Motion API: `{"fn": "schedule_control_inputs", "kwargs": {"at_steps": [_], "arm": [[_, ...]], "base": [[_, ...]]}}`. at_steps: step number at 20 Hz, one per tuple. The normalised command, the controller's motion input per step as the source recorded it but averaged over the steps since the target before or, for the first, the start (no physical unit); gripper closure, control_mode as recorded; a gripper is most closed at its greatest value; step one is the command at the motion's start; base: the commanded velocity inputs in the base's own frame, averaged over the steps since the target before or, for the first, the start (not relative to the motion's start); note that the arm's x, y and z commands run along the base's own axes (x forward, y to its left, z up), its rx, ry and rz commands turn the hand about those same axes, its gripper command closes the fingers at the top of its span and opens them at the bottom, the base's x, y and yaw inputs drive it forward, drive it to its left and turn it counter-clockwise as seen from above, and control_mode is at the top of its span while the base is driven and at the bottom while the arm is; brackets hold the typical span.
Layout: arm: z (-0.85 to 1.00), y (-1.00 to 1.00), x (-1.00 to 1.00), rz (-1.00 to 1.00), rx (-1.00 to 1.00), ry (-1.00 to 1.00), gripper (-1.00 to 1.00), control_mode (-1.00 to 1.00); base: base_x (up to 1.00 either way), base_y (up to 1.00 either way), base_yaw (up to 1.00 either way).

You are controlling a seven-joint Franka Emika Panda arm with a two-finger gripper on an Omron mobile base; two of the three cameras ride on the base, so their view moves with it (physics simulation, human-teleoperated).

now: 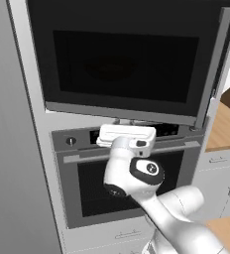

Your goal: Open the microwave, place the bowl with waffle inside the microwave, then close the microwave door and turn it on.

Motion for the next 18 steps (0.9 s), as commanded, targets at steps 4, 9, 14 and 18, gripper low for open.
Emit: {"fn": "schedule_control_inputs", "kwargs": {"at_steps": [4, 9, 14, 18], "arm": [[0.39, -0.25, 0.18, 0.08, 0.05, 0.0, -1.0, -1.0], [0.36, -0.17, 0.18, 0.07, 0.04, 0.0, -1.0, -1.0], [0.34, -0.21, 0.25, 0.09, 0.06, 0.0, -1.0, -1.0], [0.33, -0.19, 0.33, 0.1, 0.06, 0.0, -1.0, -1.0]], "base": [[0.0, 0.0, 0.0], [0.0, 0.0, 0.0], [0.0, 0.0, 0.0], [0.0, 0.0, 0.0]]}}
